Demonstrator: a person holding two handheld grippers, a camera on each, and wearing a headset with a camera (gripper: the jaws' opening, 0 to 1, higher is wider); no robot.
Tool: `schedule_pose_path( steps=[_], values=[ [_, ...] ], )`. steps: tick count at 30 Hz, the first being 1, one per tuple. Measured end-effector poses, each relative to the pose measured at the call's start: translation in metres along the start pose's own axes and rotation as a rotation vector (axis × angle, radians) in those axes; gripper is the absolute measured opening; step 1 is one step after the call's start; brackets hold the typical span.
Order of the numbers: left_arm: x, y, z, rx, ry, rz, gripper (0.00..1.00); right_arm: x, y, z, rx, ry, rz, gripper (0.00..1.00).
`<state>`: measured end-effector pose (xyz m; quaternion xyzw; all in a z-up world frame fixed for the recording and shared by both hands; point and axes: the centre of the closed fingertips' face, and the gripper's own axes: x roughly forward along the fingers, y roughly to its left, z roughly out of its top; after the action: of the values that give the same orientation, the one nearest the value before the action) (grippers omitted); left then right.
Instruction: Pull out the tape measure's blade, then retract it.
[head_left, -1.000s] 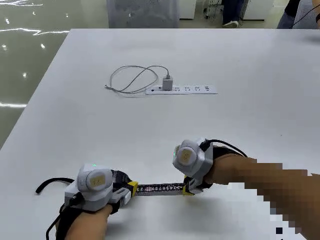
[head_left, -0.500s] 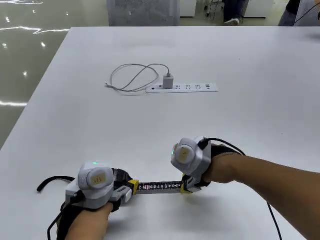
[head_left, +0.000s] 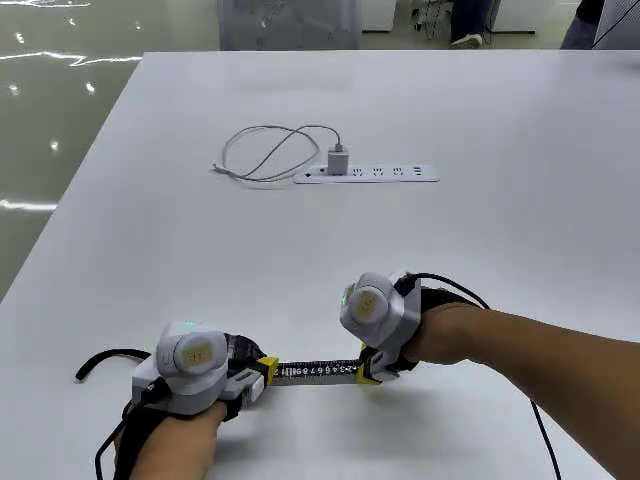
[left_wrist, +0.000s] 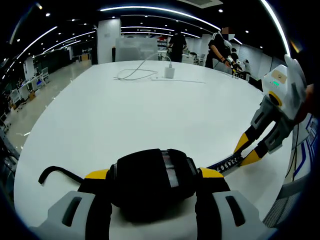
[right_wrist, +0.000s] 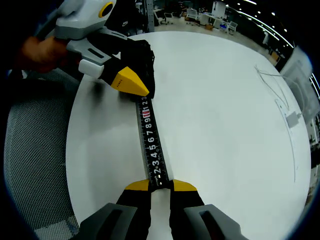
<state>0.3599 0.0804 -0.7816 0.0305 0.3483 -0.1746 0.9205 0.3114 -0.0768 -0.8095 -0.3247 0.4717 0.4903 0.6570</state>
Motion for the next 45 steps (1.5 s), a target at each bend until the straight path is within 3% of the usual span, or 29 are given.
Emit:
schedule_pose_path(
  steps=[45],
  values=[
    [0.001,0.0,0.0,-0.001,0.0,0.0,0.64,0.005,0.003,0.014,-0.005,0.012,-0.002,0.09]
  ],
)
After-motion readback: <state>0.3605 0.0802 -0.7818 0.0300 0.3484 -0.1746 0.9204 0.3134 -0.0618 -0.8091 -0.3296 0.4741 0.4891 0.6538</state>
